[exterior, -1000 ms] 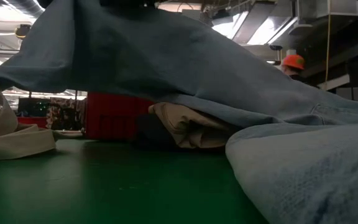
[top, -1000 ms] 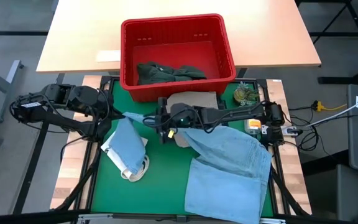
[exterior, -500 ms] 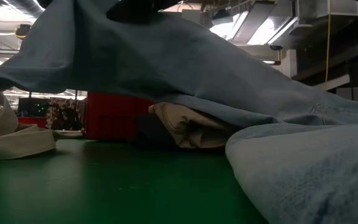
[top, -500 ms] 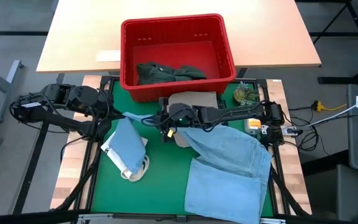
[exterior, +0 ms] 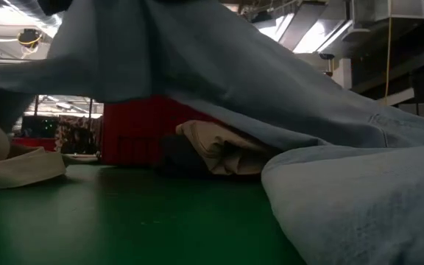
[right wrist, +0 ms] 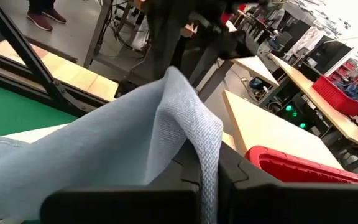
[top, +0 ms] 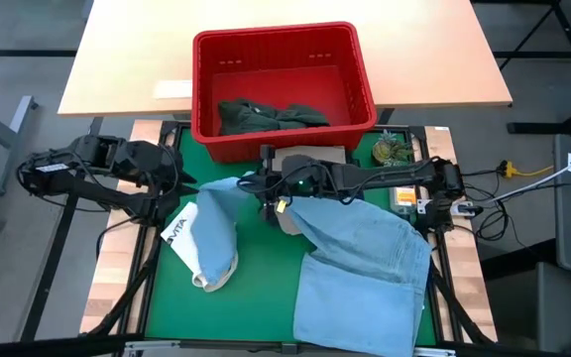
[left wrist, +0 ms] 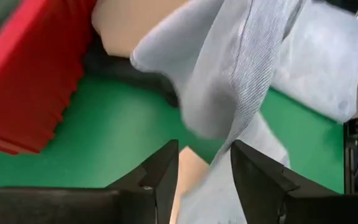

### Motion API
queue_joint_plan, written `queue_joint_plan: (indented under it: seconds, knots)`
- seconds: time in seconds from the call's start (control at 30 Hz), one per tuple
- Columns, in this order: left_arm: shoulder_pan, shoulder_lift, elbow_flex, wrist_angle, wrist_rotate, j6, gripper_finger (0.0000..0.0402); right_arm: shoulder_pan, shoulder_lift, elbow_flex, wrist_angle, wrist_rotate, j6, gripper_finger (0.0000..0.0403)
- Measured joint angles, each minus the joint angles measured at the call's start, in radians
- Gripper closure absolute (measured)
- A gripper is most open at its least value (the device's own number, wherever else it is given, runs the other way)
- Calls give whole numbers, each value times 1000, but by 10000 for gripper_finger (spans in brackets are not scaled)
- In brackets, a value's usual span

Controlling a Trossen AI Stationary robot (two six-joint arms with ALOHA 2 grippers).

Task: Fold laundry
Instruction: Fold the blue pants

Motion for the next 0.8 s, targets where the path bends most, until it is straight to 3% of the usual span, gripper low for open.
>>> queue_joint_plan:
  seconds: [0.27,0.5,0.7,0.8]
  knots:
    - [0,0,-117,0,84,0,252,0,-7,0,-4,0,-1,398]
    - [0,-1,-283,3,95,1,251,2,-7,0,-17,0,-2,398]
    - [-1,-18,-462,89,263,45,258,2,-7,0,-20,-1,-2,396]
    - [-1,-35,-540,156,272,46,257,2,-7,0,-20,-1,-2,398]
